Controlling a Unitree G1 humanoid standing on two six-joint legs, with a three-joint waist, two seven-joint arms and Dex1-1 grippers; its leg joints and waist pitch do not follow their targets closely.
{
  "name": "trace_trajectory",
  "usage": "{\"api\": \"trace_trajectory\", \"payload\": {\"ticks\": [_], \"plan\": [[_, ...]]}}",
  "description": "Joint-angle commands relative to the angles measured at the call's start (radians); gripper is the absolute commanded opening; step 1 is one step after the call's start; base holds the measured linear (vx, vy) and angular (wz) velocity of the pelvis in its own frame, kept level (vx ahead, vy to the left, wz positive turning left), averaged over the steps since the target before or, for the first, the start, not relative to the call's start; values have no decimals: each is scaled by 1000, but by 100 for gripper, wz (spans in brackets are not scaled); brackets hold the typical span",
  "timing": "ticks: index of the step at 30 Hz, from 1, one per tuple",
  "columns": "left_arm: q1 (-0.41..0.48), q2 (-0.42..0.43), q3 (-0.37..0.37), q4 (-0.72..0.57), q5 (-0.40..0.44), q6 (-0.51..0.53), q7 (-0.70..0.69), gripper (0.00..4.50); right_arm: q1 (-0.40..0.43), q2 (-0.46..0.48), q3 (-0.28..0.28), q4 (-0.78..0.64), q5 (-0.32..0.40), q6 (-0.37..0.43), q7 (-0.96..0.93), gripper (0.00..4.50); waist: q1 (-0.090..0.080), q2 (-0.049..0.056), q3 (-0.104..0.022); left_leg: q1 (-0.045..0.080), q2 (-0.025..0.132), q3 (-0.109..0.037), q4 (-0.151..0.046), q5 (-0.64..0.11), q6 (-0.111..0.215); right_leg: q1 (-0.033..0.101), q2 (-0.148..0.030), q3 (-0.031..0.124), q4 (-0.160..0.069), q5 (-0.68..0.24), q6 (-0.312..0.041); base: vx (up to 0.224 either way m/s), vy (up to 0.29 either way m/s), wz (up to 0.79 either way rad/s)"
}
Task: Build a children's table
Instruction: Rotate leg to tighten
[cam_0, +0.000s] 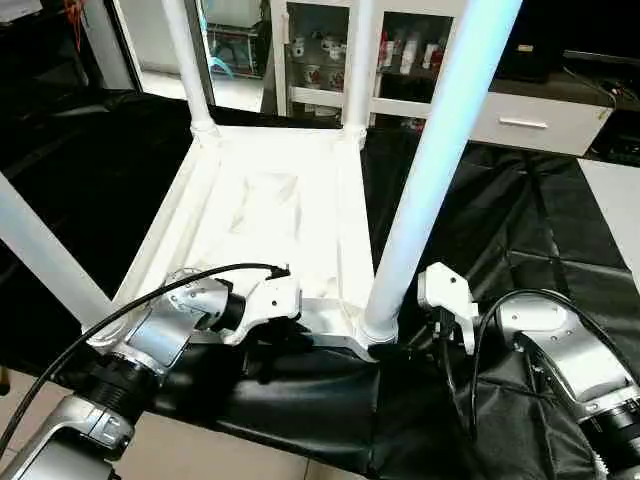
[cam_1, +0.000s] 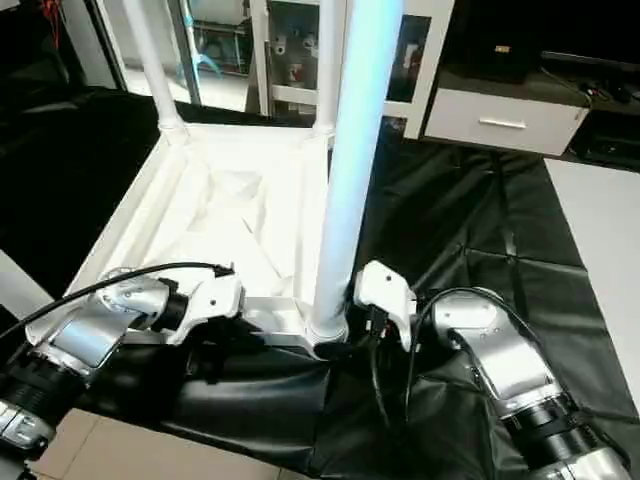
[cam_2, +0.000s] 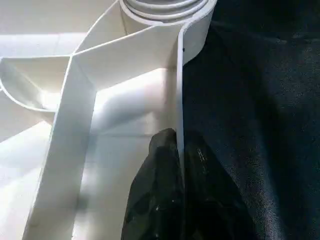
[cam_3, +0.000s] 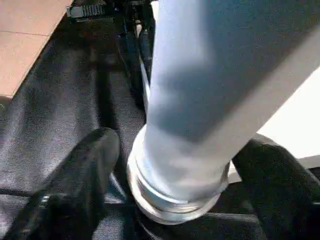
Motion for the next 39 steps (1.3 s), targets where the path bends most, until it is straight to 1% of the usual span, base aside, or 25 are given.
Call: {"api": "trace_trajectory", "payload": {"ticks": [1,3,7,10,11,12,15,18,19,22,23,24,25,27,29,30,39], "plan": [[26,0,-24,15,7,-2,-5,0,-15,-1,1,10,-4,-13,17,342,0,-19,-46,-7,30,0,-65,-137,97,53,-49,34,-59,-162,-230,0,0,0],[26,1,-24,16,7,-3,-5,0,-16,0,2,13,-2,-13,22,334,0,-19,-46,-6,30,0,-65,-143,94,53,-49,33,-60,-175,-228,0,0,0],[26,4,-25,19,9,-3,-6,0,-20,5,2,20,0,-14,28,293,0,-20,-46,-6,30,0,-65,-143,92,53,-49,34,-59,-175,-226,0,0,0],[26,5,-25,19,9,-3,-8,0,-20,7,2,21,0,-13,31,281,1,-19,-47,-7,30,0,-64,-139,93,54,-49,34,-58,-168,-229,0,0,0],[26,6,-25,19,9,-2,-8,0,-21,8,2,21,0,-12,34,262,0,-19,-46,-7,30,0,-65,-139,93,54,-48,33,-59,-168,-229,0,0,0],[27,7,-26,19,9,-2,-9,0,-21,8,2,22,1,-12,37,262,0,-20,-47,-7,30,0,-64,-140,93,54,-48,33,-59,-170,-228,0,0,0],[29,10,-27,16,10,0,-10,0,-20,8,6,25,1,-15,43,242,0,-20,-47,-7,30,0,-64,-137,94,54,-48,33,-58,-168,-228,0,0,0],[31,11,-27,13,11,2,-10,0,-19,6,8,25,1,-16,49,239,1,-19,-47,-6,31,-1,-65,-138,95,53,-48,33,-58,-162,-232,0,0,0],[36,14,-27,11,11,2,-10,0,-17,3,12,26,-3,-20,54,228,1,-20,-47,-6,30,0,-64,-140,95,54,-48,33,-57,-162,-232,0,0,0],[39,17,-28,10,12,1,-11,0,-17,3,13,30,-13,-31,49,228,1,-20,-48,-6,31,0,-64,-131,97,54,-49,33,-56,-151,-234,0,0,0],[40,18,-28,10,12,1,-10,0,-20,9,8,35,-11,-20,38,256,1,-20,-48,-6,30,0,-64,-129,98,54,-48,33,-56,-147,-235,0,0,0],[41,18,-28,9,12,1,-10,0,-21,12,5,35,-5,-9,37,273,1,-20,-48,-6,30,0,-64,-131,98,54,-48,33,-56,-149,-236,0,0,0],[42,18,-27,7,12,3,-9,0,-21,17,1,31,14,18,47,285,0,-21,-47,-7,29,0,-64,-131,99,55,-48,33,-56,-150,-236,0,0,0],[42,17,-27,7,11,3,-8,0,-20,18,3,25,18,27,49,294,0,-21,-47,-6,30,0,-64,-136,97,54,-48,33,-57,-162,-233,0,0,0],[43,15,-27,10,11,0,-6,0,-18,19,13,25,-5,11,36,317,0,-21,-47,-6,30,0,-65,-144,91,53,-49,33,-58,-178,-228,0,0,0],[43,15,-27,10,11,0,-6,0,-18,19,13,25,-5,11,36,326,0,-21,-47,-6,30,0,-65,-145,90,53,-49,33,-59,-180,-227,0,0,0],[44,15,-27,15,14,-2,-2,0,-18,21,21,37,-21,7,35,326,0,-22,-47,-6,30,0,-64,-142,90,53,-48,33,-58,-174,-227,0,0,0]]}}
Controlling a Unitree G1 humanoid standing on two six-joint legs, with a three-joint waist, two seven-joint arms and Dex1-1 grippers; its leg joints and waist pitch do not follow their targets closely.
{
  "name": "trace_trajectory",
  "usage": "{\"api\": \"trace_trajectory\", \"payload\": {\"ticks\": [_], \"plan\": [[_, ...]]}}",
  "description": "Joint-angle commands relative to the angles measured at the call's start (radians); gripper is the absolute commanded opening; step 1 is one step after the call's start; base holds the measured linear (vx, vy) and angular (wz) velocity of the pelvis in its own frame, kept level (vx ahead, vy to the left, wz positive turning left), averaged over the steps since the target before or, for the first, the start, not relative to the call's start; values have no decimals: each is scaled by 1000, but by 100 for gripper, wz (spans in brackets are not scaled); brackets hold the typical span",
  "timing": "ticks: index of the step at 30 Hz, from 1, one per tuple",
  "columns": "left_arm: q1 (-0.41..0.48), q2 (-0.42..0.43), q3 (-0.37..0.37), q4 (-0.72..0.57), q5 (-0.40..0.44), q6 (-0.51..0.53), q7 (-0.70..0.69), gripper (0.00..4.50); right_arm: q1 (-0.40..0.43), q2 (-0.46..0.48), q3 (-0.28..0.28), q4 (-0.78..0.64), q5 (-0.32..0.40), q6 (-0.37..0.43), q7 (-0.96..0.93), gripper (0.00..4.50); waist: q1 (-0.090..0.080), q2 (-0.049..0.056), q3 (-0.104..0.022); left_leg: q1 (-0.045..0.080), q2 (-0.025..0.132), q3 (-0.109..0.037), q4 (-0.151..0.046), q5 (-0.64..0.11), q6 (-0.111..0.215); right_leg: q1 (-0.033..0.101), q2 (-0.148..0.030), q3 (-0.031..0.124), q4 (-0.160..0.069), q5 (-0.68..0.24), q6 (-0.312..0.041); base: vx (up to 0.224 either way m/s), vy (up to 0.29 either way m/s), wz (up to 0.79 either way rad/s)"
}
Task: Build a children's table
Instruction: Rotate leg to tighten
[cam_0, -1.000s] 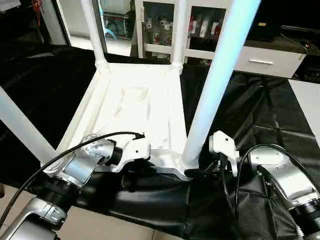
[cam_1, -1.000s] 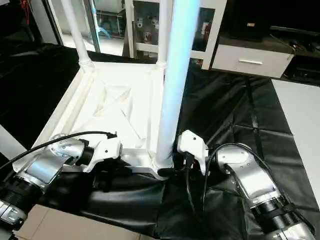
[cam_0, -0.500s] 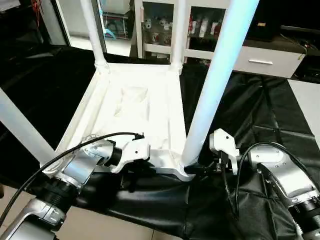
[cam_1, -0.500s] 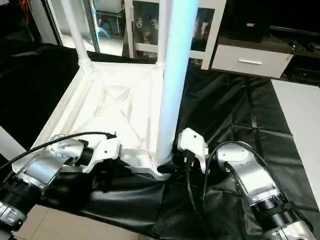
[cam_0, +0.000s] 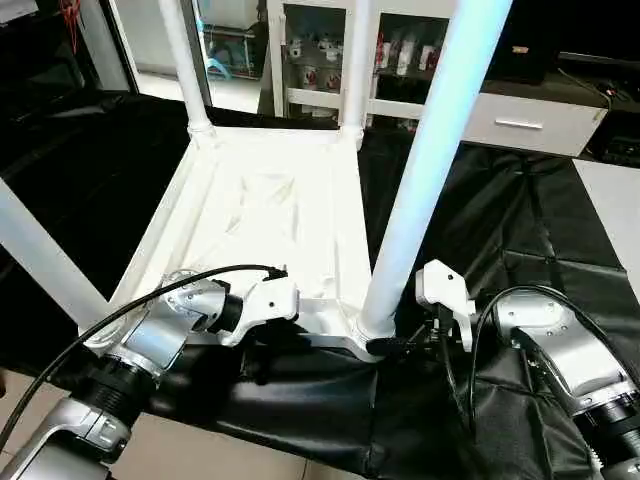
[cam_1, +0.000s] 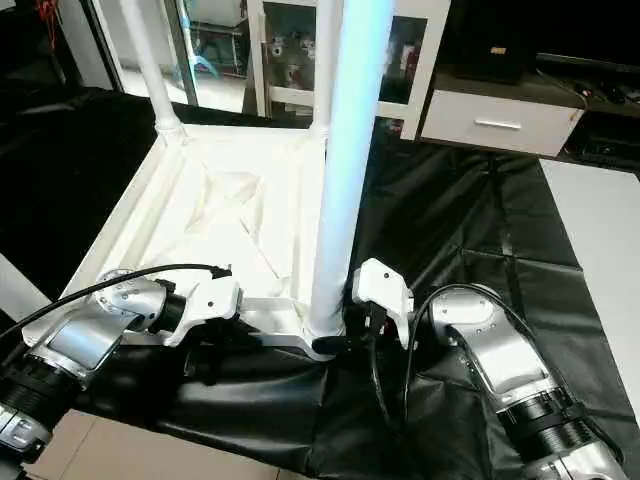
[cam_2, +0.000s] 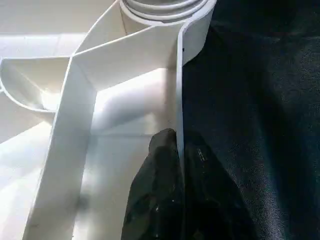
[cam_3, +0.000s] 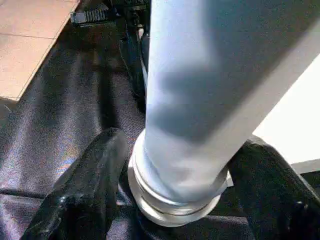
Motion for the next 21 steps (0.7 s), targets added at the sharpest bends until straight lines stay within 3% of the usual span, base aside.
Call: {"api": "trace_trajectory", "payload": {"ticks": [1,7,8,11,21], "plan": [[32,5,-30,26,14,0,-5,0,2,3,24,13,-21,3,7,326,1,-18,-46,-7,29,0,-65,-142,90,53,-49,34,-60,-174,-227,0,0,0],[32,5,-31,27,16,0,-3,0,1,7,23,16,-21,8,13,300,0,-19,-45,-7,30,-1,-66,-145,89,53,-49,33,-61,-180,-225,0,0,0],[32,4,-31,28,16,1,-2,0,1,6,23,16,-20,9,17,292,0,-23,-46,-7,29,0,-65,-143,88,53,-48,33,-61,-178,-224,0,0,0],[31,2,-31,30,17,0,0,0,1,5,23,17,-16,13,23,259,1,-21,-46,-7,30,0,-65,-137,91,52,-48,34,-59,-168,-226,0,0,0],[34,-10,-21,31,11,11,17,0,12,34,3,40,-26,3,-35,222,0,-22,-45,-7,29,0,-66,-149,86,51,-49,34,-62,-190,-220,0,0,0]]}}
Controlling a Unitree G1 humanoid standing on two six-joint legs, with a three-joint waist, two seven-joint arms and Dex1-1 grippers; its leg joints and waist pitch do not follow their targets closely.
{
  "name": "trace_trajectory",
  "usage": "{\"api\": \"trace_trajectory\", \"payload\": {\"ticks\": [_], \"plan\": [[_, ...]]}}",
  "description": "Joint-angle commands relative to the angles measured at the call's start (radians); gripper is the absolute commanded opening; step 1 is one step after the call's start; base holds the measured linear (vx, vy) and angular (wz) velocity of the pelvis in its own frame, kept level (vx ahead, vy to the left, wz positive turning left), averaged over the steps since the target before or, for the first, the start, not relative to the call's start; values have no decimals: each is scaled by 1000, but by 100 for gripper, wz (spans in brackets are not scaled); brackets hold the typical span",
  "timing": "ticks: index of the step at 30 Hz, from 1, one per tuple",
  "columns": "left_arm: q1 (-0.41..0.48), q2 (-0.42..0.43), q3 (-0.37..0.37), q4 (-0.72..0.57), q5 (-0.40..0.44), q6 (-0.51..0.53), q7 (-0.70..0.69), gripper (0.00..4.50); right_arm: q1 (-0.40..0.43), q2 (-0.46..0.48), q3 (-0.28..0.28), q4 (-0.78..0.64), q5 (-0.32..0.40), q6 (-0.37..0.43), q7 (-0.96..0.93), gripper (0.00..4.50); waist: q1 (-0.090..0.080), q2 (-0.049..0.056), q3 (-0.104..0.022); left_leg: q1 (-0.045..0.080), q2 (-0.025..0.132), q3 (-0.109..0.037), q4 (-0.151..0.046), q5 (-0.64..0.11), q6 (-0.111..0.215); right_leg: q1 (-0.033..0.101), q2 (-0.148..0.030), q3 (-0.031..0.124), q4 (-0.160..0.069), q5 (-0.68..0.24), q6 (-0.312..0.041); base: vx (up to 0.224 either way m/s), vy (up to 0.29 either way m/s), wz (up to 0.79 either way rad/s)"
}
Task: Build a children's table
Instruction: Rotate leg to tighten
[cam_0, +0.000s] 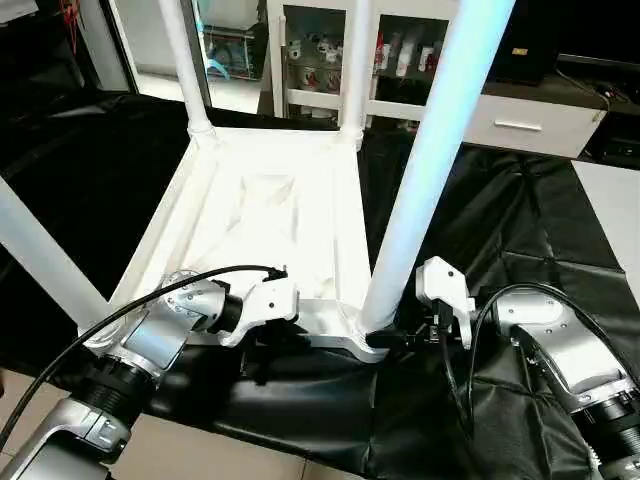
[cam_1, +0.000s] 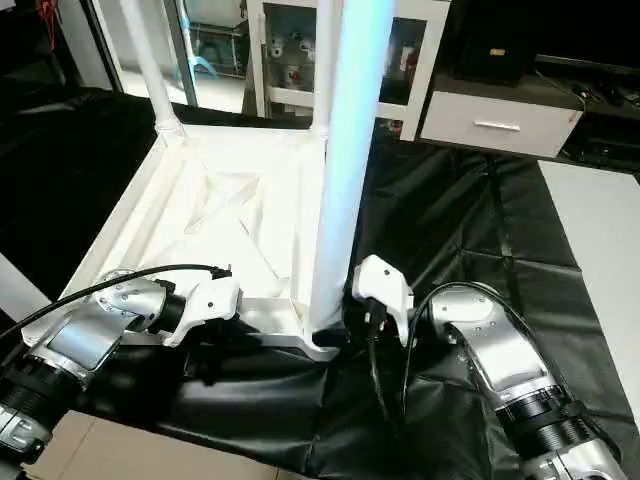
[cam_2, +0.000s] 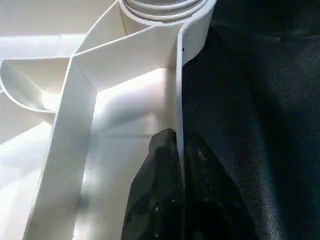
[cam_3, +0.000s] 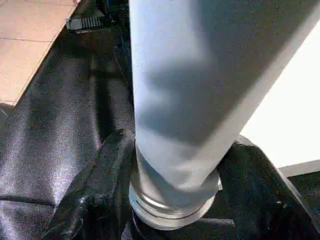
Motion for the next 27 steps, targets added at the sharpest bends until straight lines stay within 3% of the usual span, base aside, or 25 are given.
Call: {"api": "trace_trajectory", "payload": {"ticks": [1,3,5,7,10,12,16,19,24,27], "plan": [[30,-14,-20,31,5,14,17,0,15,21,13,36,-34,-7,-40,218,0,-18,-42,-8,29,0,-67,-159,82,50,-49,33,-64,-205,-217,0,0,0],[24,-38,-1,39,-9,28,46,0,5,58,-11,95,-66,-29,-145,216,-3,-17,-39,-6,29,0,-69,-193,69,46,-49,33,-71,-263,-205,0,0,0],[20,-49,7,47,-13,26,62,0,5,73,-20,115,-73,-34,-179,212,-14,-19,-35,-7,25,-5,-75,-248,40,44,-47,30,-81,-370,-167,0,0,0],[11,-70,19,76,-7,8,105,0,22,89,-22,122,-74,-37,-206,211,-24,-20,-33,-4,24,-7,-77,-291,34,39,-45,30,-89,-431,-147,0,0,0],[4,-78,24,90,-3,6,122,0,41,94,-20,102,-71,-38,-201,211,-25,-20,-32,-1,24,-10,-77,-314,41,34,-48,31,-98,-501,-116,0,0,0],[4,-79,24,89,-3,9,119,0,48,97,-21,94,-64,-41,-190,211,-25,-20,-34,-5,25,-11,-79,-307,44,36,-50,31,-99,-494,-112,0,0,0],[1,-68,17,90,15,3,112,0,36,107,-35,105,-64,-48,-222,211,-25,-16,-37,-9,27,-9,-79,-279,54,39,-48,33,-89,-391,-148,0,0,0],[-5,-72,19,94,28,4,133,0,23,119,-42,126,-76,-40,-267,209,-27,-16,-37,-11,26,-7,-79,-268,53,40,-48,32,-87,-371,-160,0,0,0],[-28,-129,39,91,43,83,232,0,32,200,-53,142,-120,-2,-437,209,-33,-18,-34,-9,24,-9,-82,-287,31,35,-48,30,-94,-441,-138,0,0,0],[-50,-182,61,115,46,111,317,0,30,291,-109,173,-136,14,-638,209,-39,-17,-32,-8,20,-10,-83,-307,22,30,-47,31,-101,-479,-120,0,0,0]]}}
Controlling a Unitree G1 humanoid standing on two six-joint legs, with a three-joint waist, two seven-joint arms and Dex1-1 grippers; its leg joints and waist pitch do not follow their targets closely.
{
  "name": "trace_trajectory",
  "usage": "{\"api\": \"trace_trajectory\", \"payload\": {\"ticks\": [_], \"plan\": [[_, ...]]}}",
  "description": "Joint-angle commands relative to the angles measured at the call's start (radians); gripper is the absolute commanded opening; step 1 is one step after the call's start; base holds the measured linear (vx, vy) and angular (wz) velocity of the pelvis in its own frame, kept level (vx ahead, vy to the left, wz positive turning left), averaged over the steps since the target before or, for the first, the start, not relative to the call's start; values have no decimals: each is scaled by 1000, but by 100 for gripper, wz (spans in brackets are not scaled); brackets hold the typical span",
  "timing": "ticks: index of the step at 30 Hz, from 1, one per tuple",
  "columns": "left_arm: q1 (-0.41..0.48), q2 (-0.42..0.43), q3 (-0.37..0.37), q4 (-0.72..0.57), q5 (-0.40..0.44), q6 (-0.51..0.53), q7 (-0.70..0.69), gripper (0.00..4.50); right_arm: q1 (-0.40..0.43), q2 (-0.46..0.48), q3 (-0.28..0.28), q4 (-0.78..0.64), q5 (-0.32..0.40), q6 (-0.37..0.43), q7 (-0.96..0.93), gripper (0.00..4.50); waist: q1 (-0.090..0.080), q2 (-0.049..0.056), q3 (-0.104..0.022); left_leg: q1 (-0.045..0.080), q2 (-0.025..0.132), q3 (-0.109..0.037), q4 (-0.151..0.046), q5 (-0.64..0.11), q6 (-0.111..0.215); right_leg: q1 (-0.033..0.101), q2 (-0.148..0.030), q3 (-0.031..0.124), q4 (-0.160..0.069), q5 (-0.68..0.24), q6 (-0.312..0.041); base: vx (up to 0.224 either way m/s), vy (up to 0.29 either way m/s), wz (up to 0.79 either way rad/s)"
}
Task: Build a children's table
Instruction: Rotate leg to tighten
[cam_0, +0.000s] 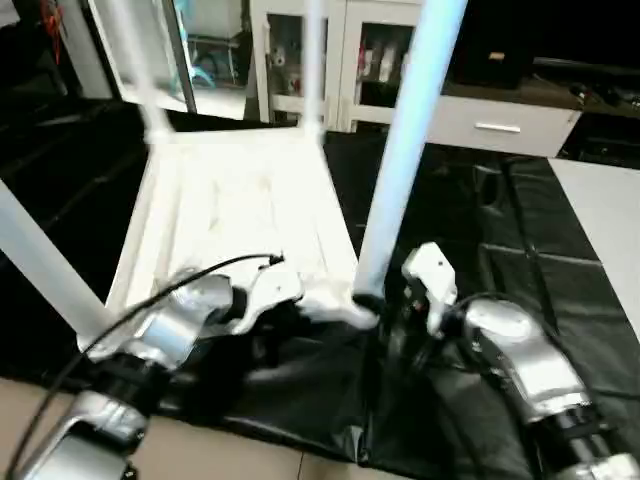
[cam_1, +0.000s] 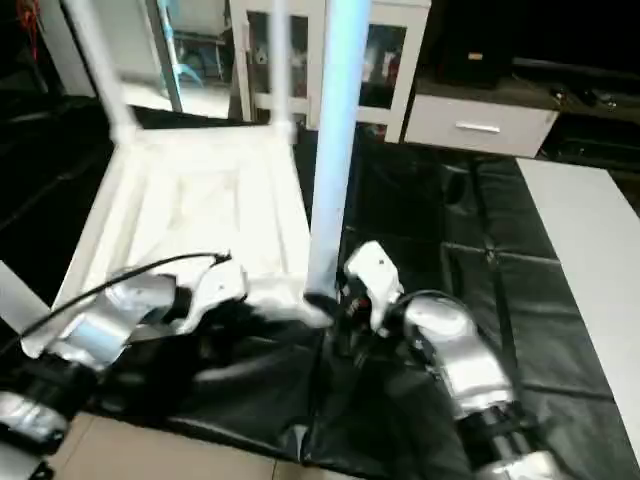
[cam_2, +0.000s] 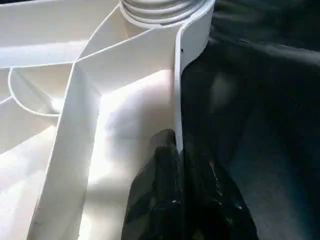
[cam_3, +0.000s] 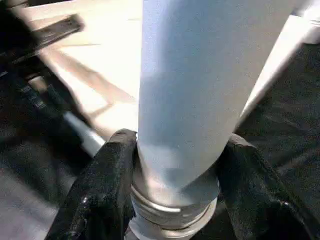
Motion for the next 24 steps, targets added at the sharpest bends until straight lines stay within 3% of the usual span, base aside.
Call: {"api": "trace_trajectory", "payload": {"ticks": [1,3,7,8,9,12,14,15,17,21,22,23,24], "plan": [[-20,-94,19,52,-19,7,132,0,-3,89,-47,84,-88,22,-307,209,1,-9,-30,-9,22,-10,-84,-304,17,27,-48,30,-93,-481,-120,0,0,0],[-40,-120,26,81,-9,7,186,0,-10,136,-72,99,-92,21,-404,209,-3,-10,-31,-7,20,-12,-85,-304,3,26,-47,29,-96,-482,-112,0,0,0],[-84,-176,47,140,10,13,309,0,-35,230,-109,129,-117,16,-594,206,-1,-4,-35,-12,18,-8,-84,-263,24,30,-46,32,-90,-393,-129,0,0,0],[-93,-190,54,150,14,17,337,0,-46,249,-107,142,-108,19,-594,205,4,4,-36,-7,20,-6,-83,-250,25,29,-46,33,-87,-356,-138,0,0,0],[-100,-201,59,157,16,20,356,0,-54,263,-104,151,-100,20,-589,204,3,1,-36,-9,20,-5,-82,-247,29,30,-44,33,-87,-339,-142,0,0,0],[-113,-215,52,175,24,9,349,0,-65,278,-102,145,-91,-9,-558,203,10,6,-40,-13,20,-3,-78,-204,52,40,-47,33,-77,-236,-170,0,0,0],[-111,-211,49,174,26,5,341,0,-57,259,-93,118,-71,-23,-498,203,13,4,-41,-15,21,-2,-76,-178,66,45,-47,33,-72,-187,-184,0,0,0],[-111,-209,48,176,26,3,340,0,-55,252,-88,108,-66,-29,-480,257,15,3,-42,-16,20,-2,-75,-170,72,47,-46,32,-70,-171,-188,0,0,0],[-104,-197,45,170,24,2,323,0,-43,229,-86,71,-56,-27,-449,277,20,3,-41,-16,20,1,-74,-153,91,49,-47,32,-69,-150,-200,0,0,0],[-80,-165,35,146,28,3,284,0,-20,174,-88,-11,8,42,-322,313,18,2,-37,-18,23,-3,-79,-188,93,54,-47,29,-74,-222,-182,0,0,0],[-55,-139,21,112,22,0,222,0,-7,99,-66,-80,64,94,-162,317,16,4,-35,-19,24,-4,-80,-208,92,54,-47,29,-78,-258,-176,0,0,0],[-55,-139,21,112,22,0,222,0,-7,99,-66,-80,64,94,-162,317,16,3,-35,-21,25,-5,-80,-209,92,56,-49,29,-78,-260,-174,0,0,0],[-34,-119,9,85,15,-11,170,0,4,34,-40,-122,84,114,-52,334,14,3,-35,-19,27,-5,-80,-216,94,52,-49,30,-79,-269,-174,0,0,0]]}}
